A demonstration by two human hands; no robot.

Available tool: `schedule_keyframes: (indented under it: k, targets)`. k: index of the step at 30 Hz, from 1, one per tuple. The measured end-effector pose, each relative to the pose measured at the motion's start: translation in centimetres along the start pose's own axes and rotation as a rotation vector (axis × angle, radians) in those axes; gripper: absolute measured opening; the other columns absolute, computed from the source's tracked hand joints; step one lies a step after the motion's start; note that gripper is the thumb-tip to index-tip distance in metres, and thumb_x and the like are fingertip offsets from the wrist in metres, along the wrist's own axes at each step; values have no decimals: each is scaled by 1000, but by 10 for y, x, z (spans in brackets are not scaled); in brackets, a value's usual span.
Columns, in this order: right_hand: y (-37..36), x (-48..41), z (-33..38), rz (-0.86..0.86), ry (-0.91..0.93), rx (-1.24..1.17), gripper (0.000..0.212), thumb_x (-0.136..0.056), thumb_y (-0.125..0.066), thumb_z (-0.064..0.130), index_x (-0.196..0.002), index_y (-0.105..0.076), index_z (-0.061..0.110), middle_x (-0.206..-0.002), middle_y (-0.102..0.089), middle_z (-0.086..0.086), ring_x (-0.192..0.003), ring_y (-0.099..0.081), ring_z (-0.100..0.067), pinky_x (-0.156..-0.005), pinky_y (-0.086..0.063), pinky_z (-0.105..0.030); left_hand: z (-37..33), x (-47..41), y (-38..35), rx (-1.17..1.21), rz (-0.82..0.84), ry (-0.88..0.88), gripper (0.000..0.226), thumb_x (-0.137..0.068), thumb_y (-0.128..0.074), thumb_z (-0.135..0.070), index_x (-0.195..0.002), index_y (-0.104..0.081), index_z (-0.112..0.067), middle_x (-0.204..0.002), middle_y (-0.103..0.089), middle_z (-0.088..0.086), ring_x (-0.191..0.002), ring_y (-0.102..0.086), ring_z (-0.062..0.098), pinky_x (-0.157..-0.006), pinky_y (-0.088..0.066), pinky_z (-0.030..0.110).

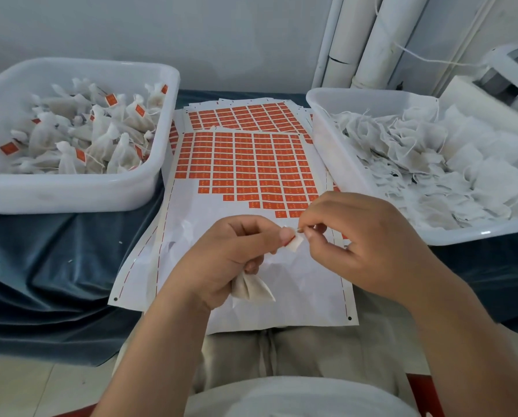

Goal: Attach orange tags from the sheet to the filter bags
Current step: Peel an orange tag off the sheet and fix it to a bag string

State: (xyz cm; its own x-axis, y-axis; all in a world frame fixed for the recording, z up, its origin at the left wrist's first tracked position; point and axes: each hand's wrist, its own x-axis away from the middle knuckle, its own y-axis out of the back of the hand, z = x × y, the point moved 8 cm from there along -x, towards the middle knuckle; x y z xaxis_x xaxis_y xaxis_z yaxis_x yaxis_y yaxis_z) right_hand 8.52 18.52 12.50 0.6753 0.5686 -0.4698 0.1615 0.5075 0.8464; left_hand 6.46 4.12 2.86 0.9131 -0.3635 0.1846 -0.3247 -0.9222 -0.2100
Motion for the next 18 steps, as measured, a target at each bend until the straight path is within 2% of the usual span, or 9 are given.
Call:
schedule_keyframes:
  k: [4, 6, 8, 10, 14, 16, 18]
  targets:
    - [-3, 0, -3, -5, -4, 6, 13, -96, -58, 16, -92, -71, 14, -85, -66, 9, -76, -59, -10, -68, -50, -28, -1, 0, 2, 3, -8, -12, 32, -67, -88, -43, -76, -75, -14, -61, -52, -4, -50, -39, 8, -50, -39, 18]
    - [-4, 1, -7, -6, -16, 13, 14, -97, -58, 18, -93, -71, 14, -85, -65, 11, -76, -58, -8, -69, -46, -20, -2, 1, 0, 30, 24, -14, 29, -70, -86, -43, -78, -77, -17, -67, -60, -4, -50, -39, 7, -51, -38, 18]
    - [-5, 0, -9, -12, -28, 24, 19, -98, -54, 23, -94, -71, 16, -85, -60, 17, -76, -54, -3, -72, -38, -10, -3, 2, -4, 72, 67, 1, 27, -80, -82, -47, -84, -80, -20, -86, -74, 0, -49, -40, 6, -52, -40, 17]
    - [-5, 0, -9, -15, -32, 28, 21, -99, -52, 26, -94, -70, 17, -87, -55, 21, -76, -52, -1, -73, -37, -8, -1, 3, -6, 127, 88, 36, 30, -88, -77, -51, -88, -81, -21, -101, -77, 4, -48, -40, 6, -53, -41, 16]
    - [-6, 1, -10, -34, -23, 36, 20, -100, -53, 24, -94, -70, 16, -85, -65, 13, -76, -55, -4, -71, -38, -9, 3, 1, -4, 154, 62, 53, 28, -78, -81, -40, -92, -83, -16, -96, -77, 6, -46, -39, 5, -51, -39, 16]
    - [-6, 1, -10, -41, -19, 48, 16, -101, -56, 21, -95, -70, 16, -86, -68, 10, -76, -56, -6, -70, -43, -12, 4, 0, -3, 147, 60, 64, 33, -74, -87, -38, -97, -84, -14, -94, -77, 6, -47, -40, 5, -52, -38, 17]
    - [-7, 2, -9, -49, -9, 56, 11, -100, -60, 17, -95, -70, 15, -86, -68, 8, -76, -59, -8, -69, -51, -25, 6, 0, -3, 121, 66, 77, 40, -68, -86, -41, -99, -85, -14, -92, -77, 4, -48, -41, 6, -53, -39, 18]
